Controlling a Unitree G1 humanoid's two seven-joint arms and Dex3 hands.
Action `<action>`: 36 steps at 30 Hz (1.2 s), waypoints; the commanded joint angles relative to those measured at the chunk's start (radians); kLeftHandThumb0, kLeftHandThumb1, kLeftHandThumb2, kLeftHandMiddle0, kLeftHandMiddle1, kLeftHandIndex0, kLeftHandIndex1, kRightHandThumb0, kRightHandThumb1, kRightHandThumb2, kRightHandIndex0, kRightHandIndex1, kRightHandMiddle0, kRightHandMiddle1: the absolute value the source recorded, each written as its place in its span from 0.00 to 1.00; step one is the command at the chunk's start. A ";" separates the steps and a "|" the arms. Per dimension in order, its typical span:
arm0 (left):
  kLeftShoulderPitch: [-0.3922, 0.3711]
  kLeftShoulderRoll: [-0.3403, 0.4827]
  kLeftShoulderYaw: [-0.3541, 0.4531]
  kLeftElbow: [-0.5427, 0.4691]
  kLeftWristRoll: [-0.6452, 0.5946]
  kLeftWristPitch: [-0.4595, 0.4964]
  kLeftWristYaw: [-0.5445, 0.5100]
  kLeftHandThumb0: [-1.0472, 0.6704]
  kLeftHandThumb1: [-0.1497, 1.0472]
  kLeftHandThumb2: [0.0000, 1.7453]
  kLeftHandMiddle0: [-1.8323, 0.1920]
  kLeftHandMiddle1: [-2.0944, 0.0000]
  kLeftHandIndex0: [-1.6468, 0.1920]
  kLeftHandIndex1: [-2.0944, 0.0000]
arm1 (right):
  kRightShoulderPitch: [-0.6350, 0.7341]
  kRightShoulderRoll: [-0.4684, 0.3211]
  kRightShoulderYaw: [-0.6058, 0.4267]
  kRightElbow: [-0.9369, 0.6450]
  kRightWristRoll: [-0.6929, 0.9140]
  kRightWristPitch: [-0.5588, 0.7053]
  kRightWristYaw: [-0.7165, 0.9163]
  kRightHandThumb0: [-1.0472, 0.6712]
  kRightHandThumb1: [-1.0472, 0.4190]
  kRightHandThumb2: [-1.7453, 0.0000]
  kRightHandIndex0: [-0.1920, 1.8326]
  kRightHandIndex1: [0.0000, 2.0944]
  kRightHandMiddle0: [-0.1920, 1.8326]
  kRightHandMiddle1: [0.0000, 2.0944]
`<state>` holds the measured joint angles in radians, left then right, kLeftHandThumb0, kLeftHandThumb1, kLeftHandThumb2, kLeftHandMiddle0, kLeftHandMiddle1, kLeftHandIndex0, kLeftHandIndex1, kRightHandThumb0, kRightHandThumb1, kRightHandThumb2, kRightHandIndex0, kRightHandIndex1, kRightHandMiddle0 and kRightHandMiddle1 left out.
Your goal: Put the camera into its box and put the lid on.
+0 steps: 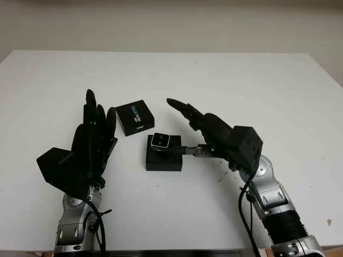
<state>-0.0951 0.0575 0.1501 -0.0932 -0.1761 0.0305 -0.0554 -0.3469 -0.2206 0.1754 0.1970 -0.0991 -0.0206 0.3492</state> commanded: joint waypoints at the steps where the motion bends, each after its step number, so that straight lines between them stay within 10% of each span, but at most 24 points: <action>1: 0.007 0.002 -0.001 -0.005 0.002 0.000 -0.001 0.21 1.00 0.25 1.00 1.00 1.00 1.00 | 0.016 0.018 0.006 0.017 -0.014 -0.006 -0.027 0.20 0.14 0.97 0.08 0.04 0.17 0.15; 21: 0.009 -0.003 -0.008 -0.002 0.000 0.006 -0.005 0.23 1.00 0.25 1.00 1.00 1.00 1.00 | 0.047 0.046 0.028 0.094 -0.077 -0.055 -0.116 0.20 0.08 0.97 0.14 0.03 0.12 0.49; 36: 0.004 0.004 -0.011 0.009 0.008 0.000 -0.009 0.23 1.00 0.26 1.00 1.00 1.00 1.00 | 0.048 0.083 0.030 0.097 -0.055 -0.073 -0.129 0.21 0.08 0.97 0.16 0.04 0.14 0.54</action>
<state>-0.0920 0.0572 0.1430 -0.0931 -0.1746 0.0362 -0.0599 -0.3068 -0.1456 0.2062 0.2911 -0.1561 -0.0796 0.2239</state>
